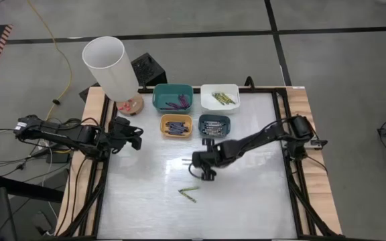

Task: Sort crayons
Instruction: Put the green crayon into the white bin

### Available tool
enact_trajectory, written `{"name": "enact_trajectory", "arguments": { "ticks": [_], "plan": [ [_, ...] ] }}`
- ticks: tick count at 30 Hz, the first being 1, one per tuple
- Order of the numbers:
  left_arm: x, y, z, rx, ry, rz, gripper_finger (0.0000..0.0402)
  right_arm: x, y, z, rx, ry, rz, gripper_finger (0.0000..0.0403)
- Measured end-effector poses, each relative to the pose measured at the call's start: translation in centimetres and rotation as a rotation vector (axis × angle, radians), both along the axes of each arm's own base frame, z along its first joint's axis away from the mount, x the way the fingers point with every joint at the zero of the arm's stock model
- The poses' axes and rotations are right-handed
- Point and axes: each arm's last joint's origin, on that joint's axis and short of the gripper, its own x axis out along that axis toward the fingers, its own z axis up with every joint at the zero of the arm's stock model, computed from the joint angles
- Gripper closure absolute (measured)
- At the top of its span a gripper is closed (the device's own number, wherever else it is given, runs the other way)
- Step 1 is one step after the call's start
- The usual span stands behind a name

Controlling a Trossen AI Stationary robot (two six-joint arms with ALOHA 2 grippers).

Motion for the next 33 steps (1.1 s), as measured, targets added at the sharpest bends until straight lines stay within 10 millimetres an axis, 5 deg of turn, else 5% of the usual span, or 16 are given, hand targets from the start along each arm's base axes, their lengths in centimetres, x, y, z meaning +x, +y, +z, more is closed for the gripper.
{"name": "enact_trajectory", "arguments": {
  "ticks": [8,19,25,33],
  "plan": [
    [0.0,0.0,0.0,-0.004,0.003,-0.006,0.0242,-1.5,-6.4,5.2,-0.053,-0.092,-0.055,0.0402],
    [0.0,0.0,0.0,0.022,0.008,0.005,0.0242,-6.8,-15.6,11.4,-0.125,-0.220,-0.293,0.0402],
    [0.0,0.0,0.0,0.024,0.009,0.005,0.0242,-8.8,-19.9,11.5,-0.074,-0.236,-0.536,0.0402],
    [0.0,0.0,0.0,0.015,0.003,0.010,0.0242,-9.5,-23.4,9.1,-0.041,-0.139,-0.679,0.0402]
  ]
}}
